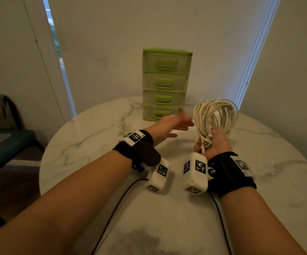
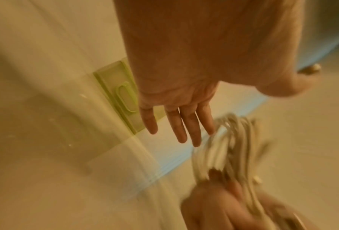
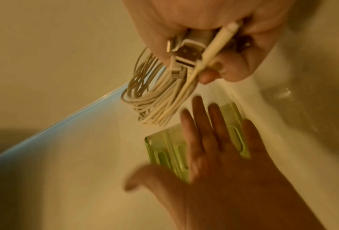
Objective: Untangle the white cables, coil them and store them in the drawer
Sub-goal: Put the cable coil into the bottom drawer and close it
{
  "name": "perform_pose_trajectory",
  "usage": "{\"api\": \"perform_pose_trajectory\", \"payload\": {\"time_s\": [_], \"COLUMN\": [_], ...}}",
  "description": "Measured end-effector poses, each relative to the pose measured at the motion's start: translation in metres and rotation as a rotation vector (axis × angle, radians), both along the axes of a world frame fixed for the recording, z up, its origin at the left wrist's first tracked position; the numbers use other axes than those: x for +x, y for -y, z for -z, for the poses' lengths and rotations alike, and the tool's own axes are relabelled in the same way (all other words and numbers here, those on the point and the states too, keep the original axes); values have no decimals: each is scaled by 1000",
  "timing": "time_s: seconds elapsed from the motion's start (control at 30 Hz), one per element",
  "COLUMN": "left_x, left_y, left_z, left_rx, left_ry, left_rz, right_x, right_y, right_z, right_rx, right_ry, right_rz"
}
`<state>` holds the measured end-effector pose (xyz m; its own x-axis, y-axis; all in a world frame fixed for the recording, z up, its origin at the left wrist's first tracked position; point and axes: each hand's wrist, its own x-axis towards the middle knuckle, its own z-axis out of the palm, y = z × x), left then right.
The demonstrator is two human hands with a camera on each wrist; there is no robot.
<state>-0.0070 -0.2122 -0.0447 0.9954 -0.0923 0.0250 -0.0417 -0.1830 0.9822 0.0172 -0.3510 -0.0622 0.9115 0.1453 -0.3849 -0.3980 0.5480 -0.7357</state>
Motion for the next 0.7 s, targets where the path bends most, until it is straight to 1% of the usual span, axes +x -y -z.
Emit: {"api": "perform_pose_trajectory", "payload": {"time_s": [0.07, 0.13, 0.17, 0.23, 0.3, 0.4, 0.6, 0.67, 0.7], "left_x": [19, 39, 49, 64, 76, 85, 80, 78, 75], "left_y": [-14, -24, -26, -25, -23, -23, -27, -29, -29], "left_z": [5, 12, 15, 21, 26, 29, 24, 23, 23], "left_rx": [-244, -442, -510, -570, -616, -696, -893, -944, -938], "left_ry": [-104, -154, -176, -207, -206, -200, -156, -170, -179], "left_rz": [-142, -314, -375, -429, -452, -443, -347, -349, -366], "right_x": [8, 14, 16, 19, 20, 21, 13, 10, 9], "right_y": [10, 15, 15, 12, 7, 1, -7, -9, -9], "right_z": [4, 9, 12, 17, 19, 19, 20, 19, 18], "right_rx": [-45, -87, -102, -119, -151, -225, -314, -336, -342], "right_ry": [-26, -48, -55, -59, -59, -41, -11, -5, -3], "right_rz": [49, 72, 73, 57, 40, 63, 65, 62, 62]}}
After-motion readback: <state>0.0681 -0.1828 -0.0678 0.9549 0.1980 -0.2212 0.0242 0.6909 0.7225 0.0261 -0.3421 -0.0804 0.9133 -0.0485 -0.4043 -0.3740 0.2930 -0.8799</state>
